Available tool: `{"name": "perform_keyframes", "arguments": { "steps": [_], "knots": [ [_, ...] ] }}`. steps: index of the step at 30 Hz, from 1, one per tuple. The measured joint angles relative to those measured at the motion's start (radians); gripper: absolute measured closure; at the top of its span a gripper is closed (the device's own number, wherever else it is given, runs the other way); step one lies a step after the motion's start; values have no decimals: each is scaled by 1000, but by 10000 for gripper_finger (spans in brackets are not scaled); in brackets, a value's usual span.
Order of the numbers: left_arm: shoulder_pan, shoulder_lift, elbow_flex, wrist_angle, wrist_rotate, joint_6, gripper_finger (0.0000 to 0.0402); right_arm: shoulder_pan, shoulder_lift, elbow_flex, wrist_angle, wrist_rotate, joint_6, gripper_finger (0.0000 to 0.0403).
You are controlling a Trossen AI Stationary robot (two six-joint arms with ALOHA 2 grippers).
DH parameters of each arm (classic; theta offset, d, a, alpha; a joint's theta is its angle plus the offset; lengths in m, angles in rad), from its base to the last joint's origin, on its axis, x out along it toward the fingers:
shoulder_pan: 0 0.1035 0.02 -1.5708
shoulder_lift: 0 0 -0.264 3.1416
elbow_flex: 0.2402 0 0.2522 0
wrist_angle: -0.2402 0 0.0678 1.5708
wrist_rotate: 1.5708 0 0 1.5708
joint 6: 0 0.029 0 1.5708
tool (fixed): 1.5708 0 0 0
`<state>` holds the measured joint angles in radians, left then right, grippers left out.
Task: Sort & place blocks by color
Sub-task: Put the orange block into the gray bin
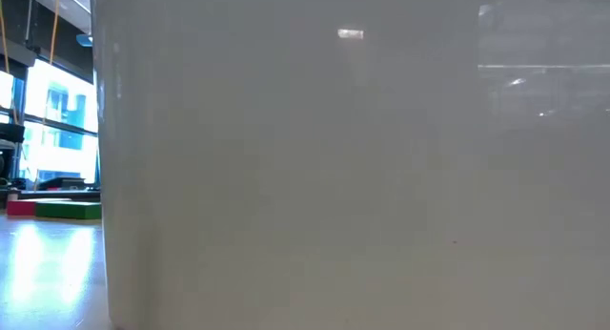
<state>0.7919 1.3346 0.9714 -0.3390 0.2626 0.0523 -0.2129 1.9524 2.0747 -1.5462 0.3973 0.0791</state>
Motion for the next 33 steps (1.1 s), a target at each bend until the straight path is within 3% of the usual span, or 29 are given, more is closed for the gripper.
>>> {"name": "perform_keyframes", "arguments": {
  "steps": [11, 20, 28, 33],
  "knots": [
    [-14, 0, 4, 295, 1, -50, 295, -65, -26, 0, -25, -23, -20, 242],
    [-7, 95, 154, 271, -1, -50, 292, -122, -121, 0, -25, -6, 0, 242],
    [-7, 294, 288, 212, -4, -61, 291, -139, -174, 0, -21, -32, 233, 242],
    [-7, 420, 347, 121, -4, -101, 291, -115, -174, -2, -24, -47, 250, 242]
  ]
}}
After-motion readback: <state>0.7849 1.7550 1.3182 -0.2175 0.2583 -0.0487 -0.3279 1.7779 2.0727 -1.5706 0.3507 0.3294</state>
